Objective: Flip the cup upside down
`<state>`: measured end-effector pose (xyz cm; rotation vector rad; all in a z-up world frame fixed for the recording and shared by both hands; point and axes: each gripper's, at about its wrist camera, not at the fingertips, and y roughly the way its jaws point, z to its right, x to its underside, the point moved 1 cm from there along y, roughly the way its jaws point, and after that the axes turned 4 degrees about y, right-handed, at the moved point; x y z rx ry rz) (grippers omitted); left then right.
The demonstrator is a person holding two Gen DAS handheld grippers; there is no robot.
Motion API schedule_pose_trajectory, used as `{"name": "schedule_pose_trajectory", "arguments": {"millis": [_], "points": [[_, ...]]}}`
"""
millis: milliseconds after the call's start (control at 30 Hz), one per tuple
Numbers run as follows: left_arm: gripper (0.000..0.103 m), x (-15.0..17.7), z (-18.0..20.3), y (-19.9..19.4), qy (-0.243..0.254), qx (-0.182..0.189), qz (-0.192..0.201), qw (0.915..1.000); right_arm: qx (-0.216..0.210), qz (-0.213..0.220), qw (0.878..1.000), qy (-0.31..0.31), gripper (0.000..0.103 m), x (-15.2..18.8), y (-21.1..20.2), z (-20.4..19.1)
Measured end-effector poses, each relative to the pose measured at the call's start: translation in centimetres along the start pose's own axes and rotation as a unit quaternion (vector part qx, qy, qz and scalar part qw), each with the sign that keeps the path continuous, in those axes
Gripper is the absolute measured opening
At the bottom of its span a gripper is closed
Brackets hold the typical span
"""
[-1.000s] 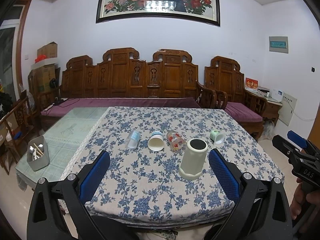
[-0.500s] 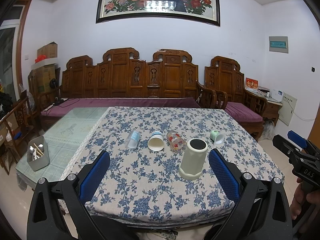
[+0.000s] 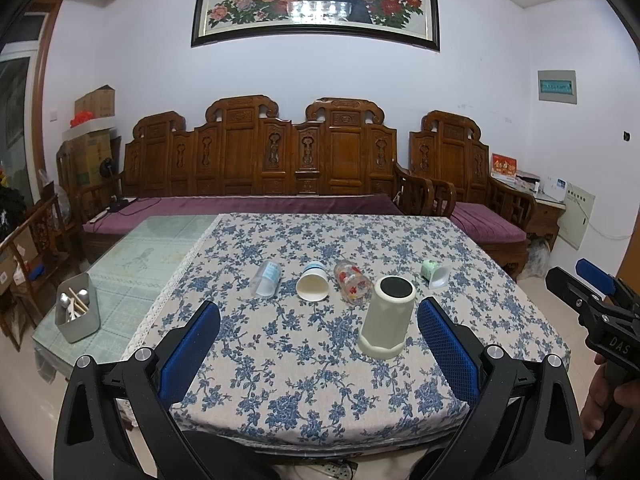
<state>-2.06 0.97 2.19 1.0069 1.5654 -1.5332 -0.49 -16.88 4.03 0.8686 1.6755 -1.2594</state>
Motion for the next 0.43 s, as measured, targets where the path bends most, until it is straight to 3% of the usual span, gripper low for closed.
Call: {"name": "schedule_pose_trajectory", "arguments": {"millis": [433], "points": [[0.095, 0.13, 0.02, -0.15, 0.000, -0.002, -0.001, 1.0000, 0.001, 0.000, 1.000, 0.000, 0.101, -0.06, -0.03, -0.17]]}}
